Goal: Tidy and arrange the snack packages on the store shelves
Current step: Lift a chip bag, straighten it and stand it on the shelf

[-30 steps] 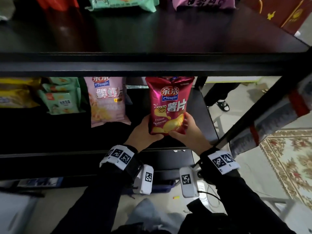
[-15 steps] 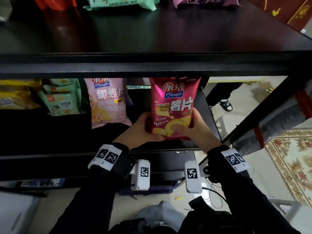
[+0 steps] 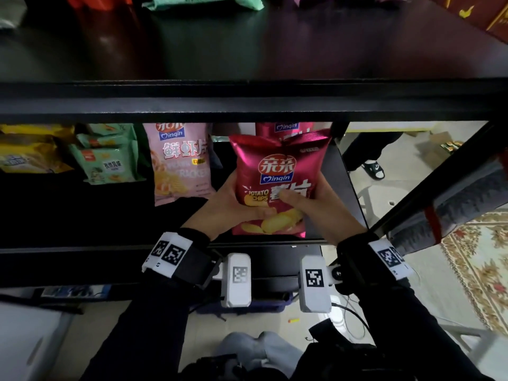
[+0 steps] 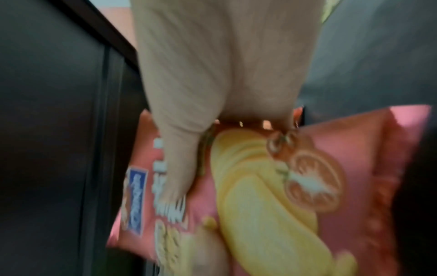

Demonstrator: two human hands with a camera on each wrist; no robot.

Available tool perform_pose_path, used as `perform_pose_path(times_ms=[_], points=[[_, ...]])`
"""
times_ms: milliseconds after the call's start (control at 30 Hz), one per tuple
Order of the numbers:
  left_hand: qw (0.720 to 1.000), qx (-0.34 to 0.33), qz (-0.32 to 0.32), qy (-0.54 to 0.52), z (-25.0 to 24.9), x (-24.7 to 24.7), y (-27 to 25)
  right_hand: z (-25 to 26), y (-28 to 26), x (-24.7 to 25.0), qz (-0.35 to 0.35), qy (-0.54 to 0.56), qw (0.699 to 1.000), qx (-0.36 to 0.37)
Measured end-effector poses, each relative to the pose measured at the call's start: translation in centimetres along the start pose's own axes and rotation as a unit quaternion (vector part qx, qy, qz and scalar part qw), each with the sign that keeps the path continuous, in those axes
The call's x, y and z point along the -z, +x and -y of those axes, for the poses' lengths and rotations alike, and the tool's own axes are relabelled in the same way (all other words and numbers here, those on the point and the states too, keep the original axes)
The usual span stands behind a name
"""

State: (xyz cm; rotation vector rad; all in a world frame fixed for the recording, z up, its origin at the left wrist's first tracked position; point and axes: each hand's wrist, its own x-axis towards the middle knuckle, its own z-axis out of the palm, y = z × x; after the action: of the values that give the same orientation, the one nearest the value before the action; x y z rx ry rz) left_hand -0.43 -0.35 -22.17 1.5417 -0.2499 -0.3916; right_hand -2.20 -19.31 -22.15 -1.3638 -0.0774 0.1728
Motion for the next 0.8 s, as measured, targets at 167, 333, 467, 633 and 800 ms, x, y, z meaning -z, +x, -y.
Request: perform_pose_path(times_ms=[167,333,467,633,800], points=[[0.992,-0.032,-0.052,-0.112,-1.2,-0.1,0.0,-0.3,-0.3,-0.7,0.01,-0.001,1.0,-0.009],[0.982,-0.064,-0.119,-0.133,-0.9,-0.9,0.1,0.1,0.0,-1.3,0.003,0.037,0.999,0.014],[0.984,-0.061,-0.094,-0.14,-1.3,-1.3,0.3,0.6,0.4,-1.4,-0.064,0.067,0.995,0.042],[0.975,-0.075,-0.112,-0.178,-1.7,-1.8,0.9,0.9,0.8,-1.5,-0.068,0.073,0.995,0.032],[0.968,-0.089,-0.15,-0.18,-1.7,-2.0,1.6,1.8,1.6,-1.6,-0.047,0.121,0.991,0.026]])
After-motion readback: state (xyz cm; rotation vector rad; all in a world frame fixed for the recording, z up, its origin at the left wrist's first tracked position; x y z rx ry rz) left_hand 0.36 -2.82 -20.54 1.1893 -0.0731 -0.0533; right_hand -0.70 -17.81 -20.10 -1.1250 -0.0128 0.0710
